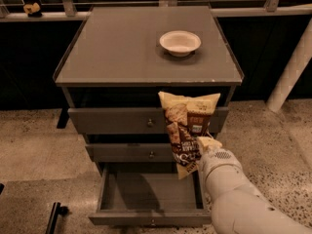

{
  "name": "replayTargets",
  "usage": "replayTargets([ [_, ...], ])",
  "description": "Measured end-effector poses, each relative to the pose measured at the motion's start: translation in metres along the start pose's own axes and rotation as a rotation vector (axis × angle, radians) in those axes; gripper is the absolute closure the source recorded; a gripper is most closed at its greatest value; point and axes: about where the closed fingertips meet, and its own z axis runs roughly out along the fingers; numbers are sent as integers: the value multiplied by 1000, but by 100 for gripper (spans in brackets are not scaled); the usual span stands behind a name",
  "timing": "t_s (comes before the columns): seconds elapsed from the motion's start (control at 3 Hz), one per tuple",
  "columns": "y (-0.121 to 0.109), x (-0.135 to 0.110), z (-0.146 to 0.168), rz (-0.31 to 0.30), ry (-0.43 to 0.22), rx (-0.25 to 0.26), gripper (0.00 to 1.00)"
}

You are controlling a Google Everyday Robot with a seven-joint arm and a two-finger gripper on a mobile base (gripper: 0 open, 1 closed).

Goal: Pick brown chip bag from bottom drawer and place on counter

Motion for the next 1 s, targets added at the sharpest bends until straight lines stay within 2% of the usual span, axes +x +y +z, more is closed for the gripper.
replayTargets([
  [0.33, -29, -10, 6, -8, -19, 56, 100],
  [0.67, -56, -26, 18, -26, -41, 91, 100],
  [1.0, -107, -62, 35, -64, -72, 139, 100],
])
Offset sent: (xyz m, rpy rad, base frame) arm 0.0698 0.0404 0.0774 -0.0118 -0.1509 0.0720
